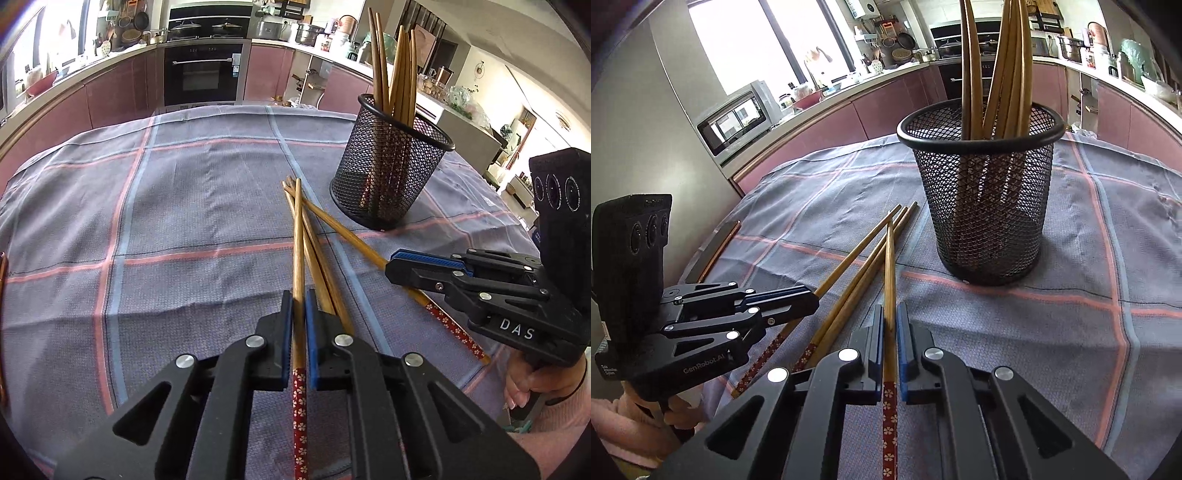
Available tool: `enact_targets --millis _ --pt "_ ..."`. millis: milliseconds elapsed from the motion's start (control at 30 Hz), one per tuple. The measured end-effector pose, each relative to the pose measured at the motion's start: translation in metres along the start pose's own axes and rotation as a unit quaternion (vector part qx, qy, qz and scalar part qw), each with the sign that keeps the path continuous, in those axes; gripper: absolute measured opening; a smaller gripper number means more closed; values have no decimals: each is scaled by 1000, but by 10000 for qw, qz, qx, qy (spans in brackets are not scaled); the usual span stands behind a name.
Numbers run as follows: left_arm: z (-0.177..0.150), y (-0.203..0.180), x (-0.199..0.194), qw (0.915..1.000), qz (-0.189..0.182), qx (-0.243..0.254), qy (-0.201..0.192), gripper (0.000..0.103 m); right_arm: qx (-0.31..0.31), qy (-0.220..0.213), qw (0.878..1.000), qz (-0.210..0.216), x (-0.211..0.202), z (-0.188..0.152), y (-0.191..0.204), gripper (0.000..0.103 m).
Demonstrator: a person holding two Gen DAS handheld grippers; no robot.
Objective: Organize utensils
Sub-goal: 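Close the left tool on a red-tipped chopstick while the right tool grasps another, then lift the left tool's chopstick upright over the mesh cup while the right tool carries its own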
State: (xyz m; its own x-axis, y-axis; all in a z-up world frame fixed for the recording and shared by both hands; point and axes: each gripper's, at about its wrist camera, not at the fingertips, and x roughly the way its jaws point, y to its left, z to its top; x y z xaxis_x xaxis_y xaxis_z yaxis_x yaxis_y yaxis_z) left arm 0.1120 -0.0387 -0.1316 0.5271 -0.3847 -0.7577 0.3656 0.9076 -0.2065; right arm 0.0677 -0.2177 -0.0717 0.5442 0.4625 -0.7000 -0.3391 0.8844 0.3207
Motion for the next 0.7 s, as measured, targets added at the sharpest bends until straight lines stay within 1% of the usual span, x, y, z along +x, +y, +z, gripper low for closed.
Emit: enact_targets --millis 233,367,467,567,700 --pt "-2 3 -3 10000 -42 -39 4 8 124 -95 9999 29 -4 0 -4 6" --pt "-3 2 -1 9999 -98 -3 31 8 51 -142 9998 120 -8 0 -1 6" --pt "-3 -1 2 9999 -139 56 81 8 -41 -79 9998 167 -5 1 3 6" --pt "-2 -3 5 9998 -150 107 112 8 -128 77 9997 169 3 0 7 6" --pt "0 -1 9 9996 -196 82 199 8 -159 212 9995 140 13 1 8 9"
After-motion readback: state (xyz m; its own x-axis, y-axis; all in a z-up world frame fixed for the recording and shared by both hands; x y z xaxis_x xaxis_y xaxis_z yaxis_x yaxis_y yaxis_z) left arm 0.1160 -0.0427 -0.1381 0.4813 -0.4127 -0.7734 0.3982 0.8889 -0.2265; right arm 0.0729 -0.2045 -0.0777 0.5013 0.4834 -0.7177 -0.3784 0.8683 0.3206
